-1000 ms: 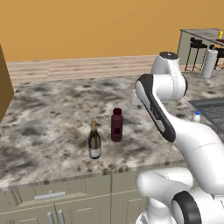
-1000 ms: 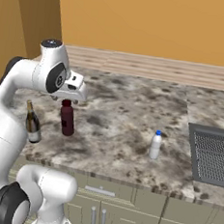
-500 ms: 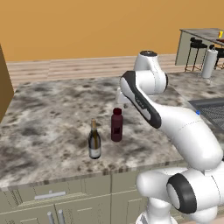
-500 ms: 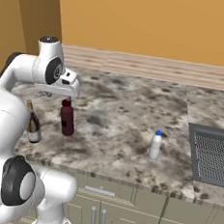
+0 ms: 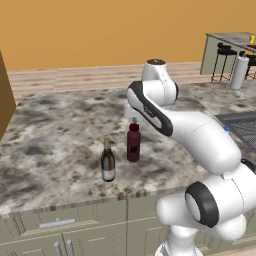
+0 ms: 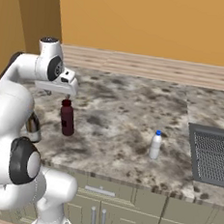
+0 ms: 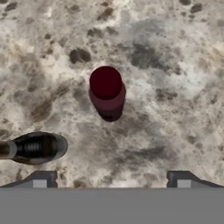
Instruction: Place the drinks on the dining counter in a tight cluster.
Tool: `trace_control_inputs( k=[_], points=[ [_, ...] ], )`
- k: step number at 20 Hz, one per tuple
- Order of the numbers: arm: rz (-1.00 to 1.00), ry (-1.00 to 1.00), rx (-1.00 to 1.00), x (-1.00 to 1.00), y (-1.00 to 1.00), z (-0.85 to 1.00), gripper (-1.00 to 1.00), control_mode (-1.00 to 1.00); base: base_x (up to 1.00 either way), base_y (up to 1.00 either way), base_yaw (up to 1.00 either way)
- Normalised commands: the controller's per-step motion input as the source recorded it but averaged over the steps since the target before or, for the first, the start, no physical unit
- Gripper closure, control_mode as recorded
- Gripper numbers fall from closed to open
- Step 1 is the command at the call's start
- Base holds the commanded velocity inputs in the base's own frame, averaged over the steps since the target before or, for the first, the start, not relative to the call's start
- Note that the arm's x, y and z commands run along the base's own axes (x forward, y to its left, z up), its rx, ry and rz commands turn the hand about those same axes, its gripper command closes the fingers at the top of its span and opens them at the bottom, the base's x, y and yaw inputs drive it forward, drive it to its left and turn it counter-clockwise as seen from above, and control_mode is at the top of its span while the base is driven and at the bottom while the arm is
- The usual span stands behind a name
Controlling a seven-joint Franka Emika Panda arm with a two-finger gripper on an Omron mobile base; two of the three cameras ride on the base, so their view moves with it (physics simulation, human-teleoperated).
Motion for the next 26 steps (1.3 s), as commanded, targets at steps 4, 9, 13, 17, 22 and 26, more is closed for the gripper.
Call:
trace_control_inputs(
  k=[4,9,13,17,22,26],
  points=[
    [0.0,0.0,0.0,0.19,0.08,-0.15,-1.0,-1.0,0.0,0.0,0.0],
    [0.0,0.0,0.0,0.29,0.03,-0.06,-1.0,-1.0,0.0,0.0,0.0],
    [0.0,0.0,0.0,0.28,0.0,-0.08,-1.0,-1.0,0.0,0.0,0.0],
    [0.0,0.0,0.0,0.24,0.0,-0.15,-1.0,-1.0,0.0,0.0,0.0],
    [0.0,0.0,0.0,0.05,0.02,-0.17,-1.0,-1.0,0.0,0.0,0.0],
    [0.0,0.0,0.0,0.12,0.02,-0.18,-1.0,-1.0,0.0,0.0,0.0]
  ],
)
